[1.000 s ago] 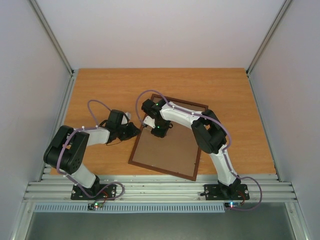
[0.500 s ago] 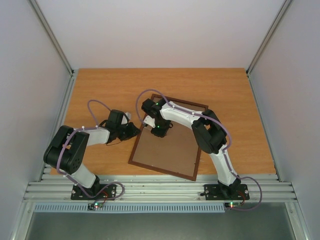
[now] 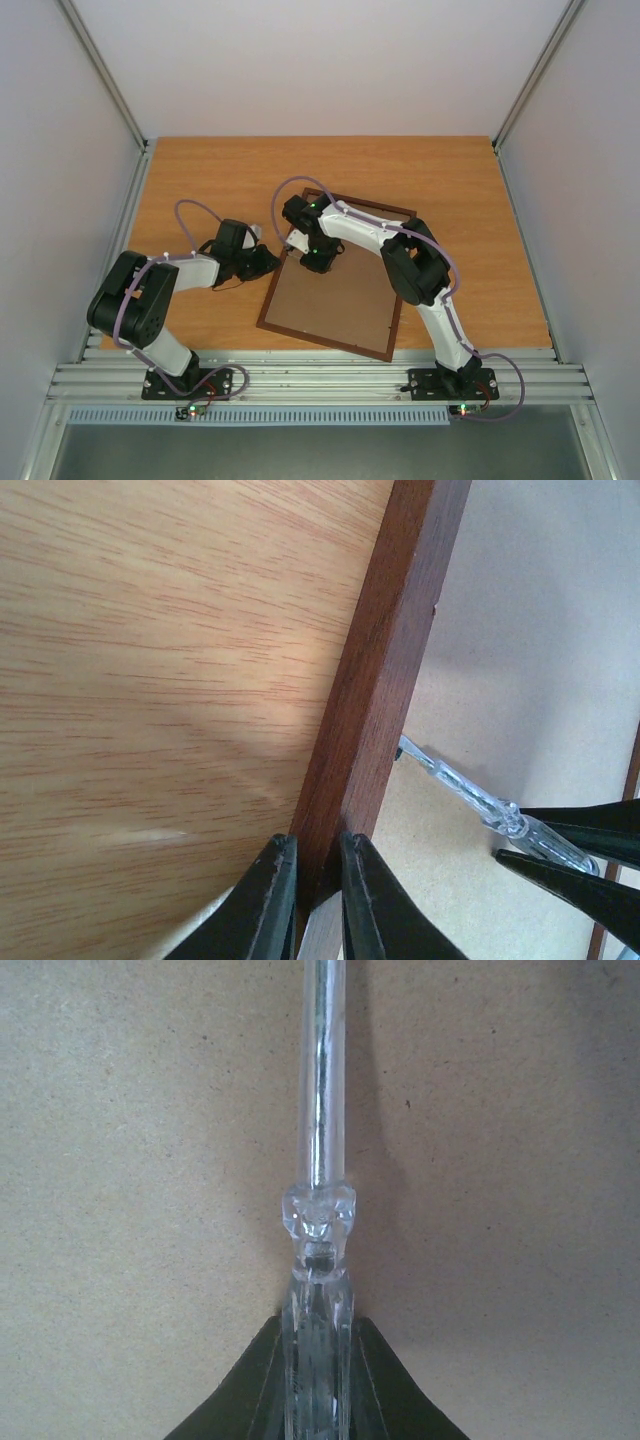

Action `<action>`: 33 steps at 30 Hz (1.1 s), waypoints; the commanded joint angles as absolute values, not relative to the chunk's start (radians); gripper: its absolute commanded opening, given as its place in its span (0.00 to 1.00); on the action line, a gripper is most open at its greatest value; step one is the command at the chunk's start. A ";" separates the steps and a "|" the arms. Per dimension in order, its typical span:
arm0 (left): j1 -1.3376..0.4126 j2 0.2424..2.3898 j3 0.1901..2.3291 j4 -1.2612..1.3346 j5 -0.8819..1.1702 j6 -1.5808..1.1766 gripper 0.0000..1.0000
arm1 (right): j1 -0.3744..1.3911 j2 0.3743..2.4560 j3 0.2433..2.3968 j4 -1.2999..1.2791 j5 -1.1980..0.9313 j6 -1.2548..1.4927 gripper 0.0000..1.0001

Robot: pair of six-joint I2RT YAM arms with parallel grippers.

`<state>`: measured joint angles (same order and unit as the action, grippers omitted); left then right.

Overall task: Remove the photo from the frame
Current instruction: Release the photo frame item from the photo frame.

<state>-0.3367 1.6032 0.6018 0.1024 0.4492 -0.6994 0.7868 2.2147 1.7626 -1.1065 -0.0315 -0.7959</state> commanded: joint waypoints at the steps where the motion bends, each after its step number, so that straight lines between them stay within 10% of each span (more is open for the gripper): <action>1: -0.344 1.610 0.571 0.090 0.471 -0.704 0.13 | 0.801 2.237 1.803 -1.110 -0.063 -0.783 0.01; 33: -0.347 1.531 0.508 0.094 0.452 -0.715 0.13 | 0.830 2.106 1.678 -1.074 -0.096 -0.700 0.01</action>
<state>-0.3382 1.5375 0.5285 0.1226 0.4519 -0.7250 0.8204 2.1395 1.7081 -1.0992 -0.0776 -0.7078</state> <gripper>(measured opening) 0.128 0.152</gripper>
